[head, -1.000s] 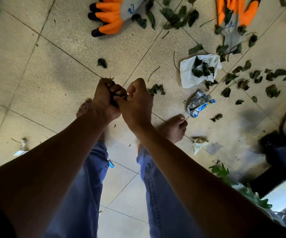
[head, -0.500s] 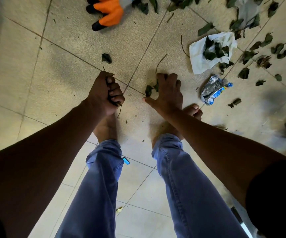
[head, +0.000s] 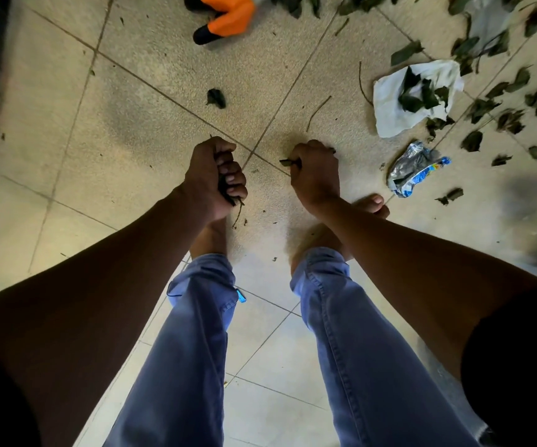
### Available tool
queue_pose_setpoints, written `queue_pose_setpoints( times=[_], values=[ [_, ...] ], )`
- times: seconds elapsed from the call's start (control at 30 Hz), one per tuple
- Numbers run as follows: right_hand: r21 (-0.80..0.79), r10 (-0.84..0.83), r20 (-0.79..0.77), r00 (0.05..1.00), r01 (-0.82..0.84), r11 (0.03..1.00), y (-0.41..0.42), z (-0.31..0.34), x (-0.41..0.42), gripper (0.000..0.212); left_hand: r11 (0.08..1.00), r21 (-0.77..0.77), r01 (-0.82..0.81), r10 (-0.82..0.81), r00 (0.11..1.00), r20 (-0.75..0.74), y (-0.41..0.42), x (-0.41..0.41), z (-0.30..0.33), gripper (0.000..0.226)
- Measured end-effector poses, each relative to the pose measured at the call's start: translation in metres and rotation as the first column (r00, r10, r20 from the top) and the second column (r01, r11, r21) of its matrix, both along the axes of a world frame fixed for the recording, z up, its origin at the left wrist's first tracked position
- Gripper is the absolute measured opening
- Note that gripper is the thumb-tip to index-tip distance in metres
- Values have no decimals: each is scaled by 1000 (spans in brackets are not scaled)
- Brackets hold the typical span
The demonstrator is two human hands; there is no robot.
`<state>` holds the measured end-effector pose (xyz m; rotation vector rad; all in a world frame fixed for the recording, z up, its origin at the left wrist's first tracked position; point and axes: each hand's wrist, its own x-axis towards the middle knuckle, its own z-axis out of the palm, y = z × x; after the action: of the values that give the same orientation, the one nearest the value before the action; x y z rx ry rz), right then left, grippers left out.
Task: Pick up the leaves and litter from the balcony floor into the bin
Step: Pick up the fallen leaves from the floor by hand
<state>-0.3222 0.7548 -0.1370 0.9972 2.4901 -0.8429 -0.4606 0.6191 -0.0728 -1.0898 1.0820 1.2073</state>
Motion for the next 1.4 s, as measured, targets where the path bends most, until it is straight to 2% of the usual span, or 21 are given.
queue_pose_setpoints(
  times=[0.07, 0.1, 0.17, 0.2, 0.23, 0.37, 0.43, 0.5, 0.57, 0.7, 0.83, 0.93, 1.03, 1.13, 1.23, 1.3, 1.37, 1.4],
  values=[
    [-88, -187, -6, 982, 186, 979, -3, 6, -7, 8, 998, 30, -54, 53, 998, 28, -1, 2, 1, 39],
    [-199, -320, -13, 947, 311, 929, -5, 14, -12, 7, 996, 40, -74, 73, 997, 35, -1, 3, 2, 39],
    [-501, -537, 9, 844, 469, 728, -11, 37, -25, 9, 995, 32, -90, 89, 996, 12, 0, 6, 3, 38],
    [-614, -582, 18, 813, 469, 635, -14, 50, -30, 10, 995, 20, -94, 94, 995, -17, 0, 7, 4, 37],
    [-676, -588, 12, 809, 440, 591, -18, 64, -36, 11, 995, 8, -97, 97, 994, -48, 1, 8, 4, 35],
    [-767, -585, 9, 811, 381, 516, -38, 101, -50, 14, 996, 21, -83, 85, 990, -112, 7, 9, 10, 30],
    [-703, -569, -9, 823, 399, 588, -46, 103, -53, 12, 997, 23, -75, 77, 990, -117, 9, 9, 12, 30],
    [-566, -519, -74, 851, 393, 725, -53, 103, -56, 11, 991, 27, -132, 134, 984, -116, 9, 9, 10, 31],
    [-430, -469, -104, 877, 385, 817, -60, 106, -60, 11, 984, 50, -171, 176, 979, -104, 8, 9, 9, 31],
    [-256, -341, -130, 931, 300, 919, -71, 108, -67, 14, 982, 67, -178, 186, 972, -142, 8, 13, 11, 44],
    [-138, -181, -177, 967, 158, 978, -74, 111, -71, 11, 993, 0, -116, 113, 972, -208, -1, 14, 7, 36],
    [-203, -45, -135, 990, 16, 979, -75, 124, -73, 12, 994, -34, -102, 91, 967, -237, -2, 9, 11, 40],
    [-341, -32, -123, 992, -12, 940, -76, 136, -72, 22, 979, -39, -202, 185, 947, -261, 4, -3, 18, 50],
    [-489, -178, -97, 979, 109, 866, -77, 148, -68, 41, 973, -73, -217, 191, 944, -268, 9, -8, 23, 47],
    [-618, -405, -169, 899, 224, 754, -78, 153, -66, 44, 982, -130, -134, 88, 946, -313, 12, -6, 23, 41],
    [-589, -504, -241, 830, 288, 755, -70, 143, -59, 37, 978, -117, -172, 136, 954, -269, 16, -6, 19, 39],
    [-439, -547, -271, 792, 405, 803, -50, 122, -46, 33, 972, -103, -209, 188, 965, -184, 16, -7, 12, 38],
    [-326, -539, -251, 804, 454, 829, -36, 107, -36, 32, 976, -100, -194, 177, 971, -159, 14, -8, 9, 38]
  ],
)
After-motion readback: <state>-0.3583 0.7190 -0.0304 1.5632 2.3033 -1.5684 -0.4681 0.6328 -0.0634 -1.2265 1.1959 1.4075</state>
